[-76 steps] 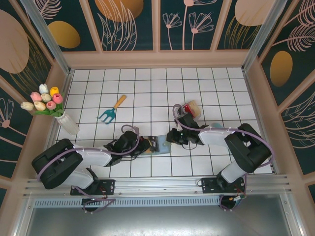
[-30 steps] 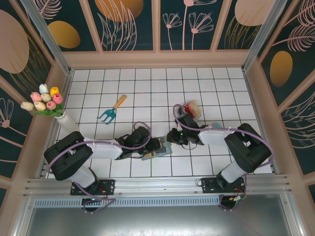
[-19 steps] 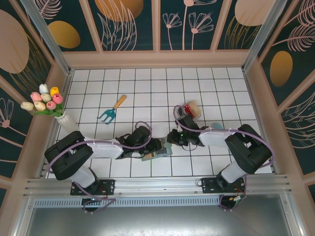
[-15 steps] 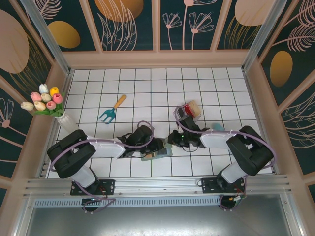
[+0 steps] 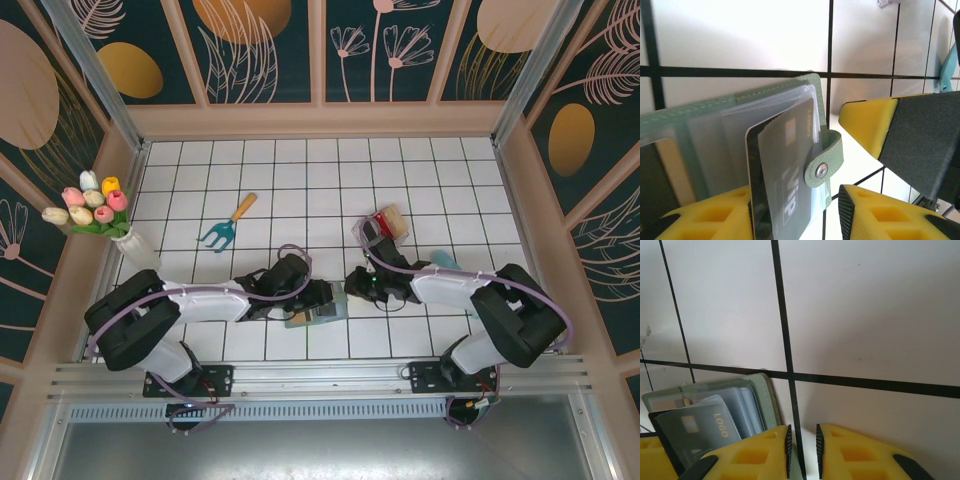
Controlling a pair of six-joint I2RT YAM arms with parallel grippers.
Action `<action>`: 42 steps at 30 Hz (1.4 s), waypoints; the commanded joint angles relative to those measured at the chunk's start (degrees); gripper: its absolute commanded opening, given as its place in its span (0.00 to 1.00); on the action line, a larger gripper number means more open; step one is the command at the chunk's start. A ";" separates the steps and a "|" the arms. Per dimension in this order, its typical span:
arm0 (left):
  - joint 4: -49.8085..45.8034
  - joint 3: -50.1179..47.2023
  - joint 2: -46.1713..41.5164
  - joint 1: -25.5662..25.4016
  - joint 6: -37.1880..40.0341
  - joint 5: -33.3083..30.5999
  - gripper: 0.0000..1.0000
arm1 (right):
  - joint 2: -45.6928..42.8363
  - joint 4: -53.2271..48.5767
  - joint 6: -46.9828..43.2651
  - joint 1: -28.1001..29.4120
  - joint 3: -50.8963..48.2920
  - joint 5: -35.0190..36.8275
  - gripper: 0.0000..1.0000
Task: Put the credit cards into the card holder
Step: Insert the credit card into the card slot.
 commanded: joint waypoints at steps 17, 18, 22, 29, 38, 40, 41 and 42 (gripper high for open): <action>-4.52 3.37 3.40 -0.33 2.87 1.81 0.40 | 1.29 0.46 -0.38 1.29 0.55 -3.55 0.24; -4.52 3.61 3.63 -0.36 2.96 2.06 0.40 | 1.20 0.56 -0.24 1.39 0.53 -3.51 0.24; -4.61 4.25 4.07 -0.44 3.20 2.78 0.40 | 0.94 0.56 0.49 1.63 0.45 -2.91 0.23; -7.00 3.68 0.78 -0.41 3.24 -0.19 0.40 | -1.65 -5.23 -0.49 1.65 2.46 4.21 0.24; -13.92 -0.37 -11.40 -0.36 1.12 -13.47 0.38 | -8.92 -10.99 -4.95 5.53 7.34 8.70 0.24; -13.77 -0.66 -11.23 -0.18 1.07 -13.84 0.34 | -7.82 -10.01 -4.57 7.85 8.48 6.90 0.21; -13.26 -0.77 -10.78 -0.15 1.11 -13.62 0.30 | -6.80 -9.75 -3.85 9.13 9.14 6.78 0.19; -12.73 -0.87 -10.18 -0.07 0.99 -13.31 0.28 | -5.59 -9.91 -2.99 10.62 9.84 7.29 0.18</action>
